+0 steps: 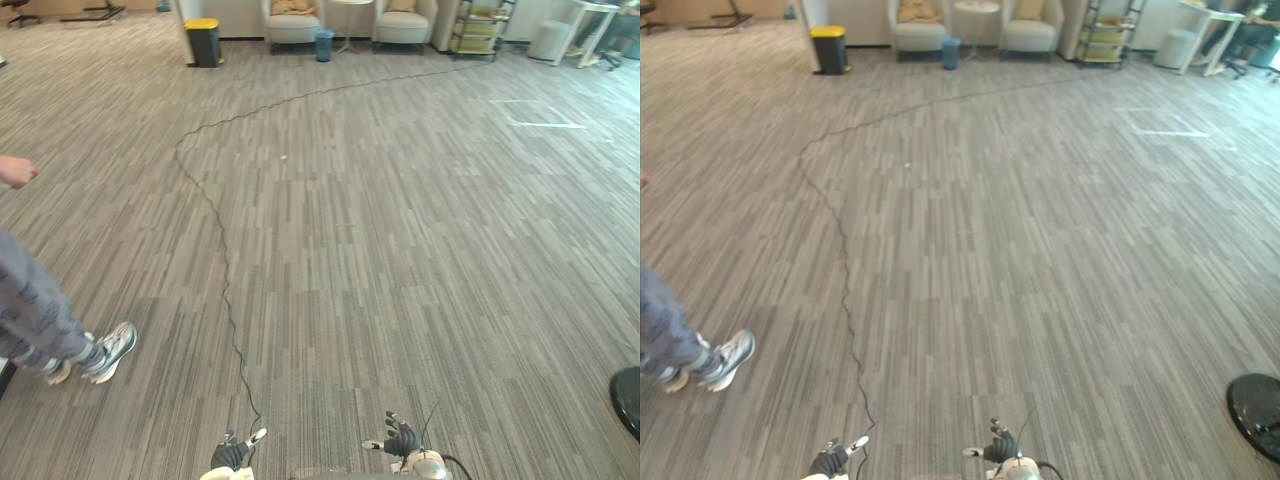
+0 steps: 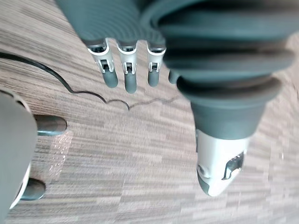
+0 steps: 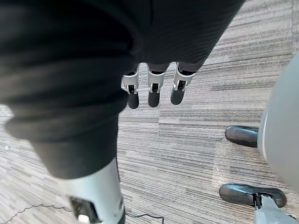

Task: Pick up cushions and gather them together orderly.

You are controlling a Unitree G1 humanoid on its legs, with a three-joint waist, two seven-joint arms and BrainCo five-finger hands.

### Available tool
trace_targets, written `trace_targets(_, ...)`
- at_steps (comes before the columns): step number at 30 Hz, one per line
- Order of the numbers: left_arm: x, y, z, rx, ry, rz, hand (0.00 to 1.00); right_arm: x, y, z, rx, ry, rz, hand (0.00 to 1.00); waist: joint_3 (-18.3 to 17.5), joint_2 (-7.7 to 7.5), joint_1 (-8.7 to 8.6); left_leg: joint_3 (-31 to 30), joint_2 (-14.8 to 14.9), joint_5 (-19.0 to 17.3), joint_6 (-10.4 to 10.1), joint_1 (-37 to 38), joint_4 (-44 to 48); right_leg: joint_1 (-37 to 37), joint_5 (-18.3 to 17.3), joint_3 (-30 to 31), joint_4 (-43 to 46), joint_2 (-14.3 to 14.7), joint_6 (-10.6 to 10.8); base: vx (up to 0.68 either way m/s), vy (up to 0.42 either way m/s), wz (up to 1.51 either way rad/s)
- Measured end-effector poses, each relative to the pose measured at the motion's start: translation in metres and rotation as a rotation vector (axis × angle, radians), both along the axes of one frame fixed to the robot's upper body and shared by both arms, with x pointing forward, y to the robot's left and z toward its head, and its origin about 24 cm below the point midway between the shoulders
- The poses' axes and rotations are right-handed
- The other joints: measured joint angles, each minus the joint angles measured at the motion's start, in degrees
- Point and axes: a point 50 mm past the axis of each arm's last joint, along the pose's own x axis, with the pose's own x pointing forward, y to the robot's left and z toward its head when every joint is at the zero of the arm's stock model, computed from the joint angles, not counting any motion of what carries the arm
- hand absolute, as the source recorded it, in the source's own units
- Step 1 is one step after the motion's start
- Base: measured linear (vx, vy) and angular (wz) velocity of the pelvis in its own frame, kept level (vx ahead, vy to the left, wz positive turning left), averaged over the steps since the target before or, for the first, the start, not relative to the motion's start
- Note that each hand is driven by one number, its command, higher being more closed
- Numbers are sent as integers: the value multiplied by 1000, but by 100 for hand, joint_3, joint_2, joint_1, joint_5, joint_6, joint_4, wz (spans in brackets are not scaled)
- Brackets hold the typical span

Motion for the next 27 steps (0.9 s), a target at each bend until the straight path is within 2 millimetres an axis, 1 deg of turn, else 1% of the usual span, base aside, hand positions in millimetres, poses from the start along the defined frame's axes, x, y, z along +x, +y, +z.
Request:
trace_targets(5,3,1,1,1,-5,-8,0,-3,-13,0,30,1,-178,0,72,-36,22,-187,-96,7,15,-62,-6,3,-37,-167,-3,-92,57,20,33,17)
trace_targets(9,6,1,1,7,-5,-37,0,-5,-19,-1,37,8,-264,0,99,-36,24,-245,-141,9,18,-84,-6,16,-44,-202,-30,-130,69,13,15,8)
trace_targets(14,7,0,0,6,6,-75,0,-7,-23,-1,43,9,-308,0,102,-28,18,-319,-152,11,22,-83,-6,53,-44,-294,-61,-135,70,-2,-4,6)
trace_targets(19,9,-3,0,16,16,-140,0,-6,-24,-1,41,9,-309,0,112,-6,2,-372,-150,33,55,-73,-29,80,-46,-319,-65,-132,72,-27,-9,6)
trace_targets(27,9,-2,0,24,26,-174,0,-6,-25,-1,38,8,-309,0,120,9,-26,-374,-158,38,63,-80,-36,72,-45,-315,-68,-134,73,-10,-1,0)
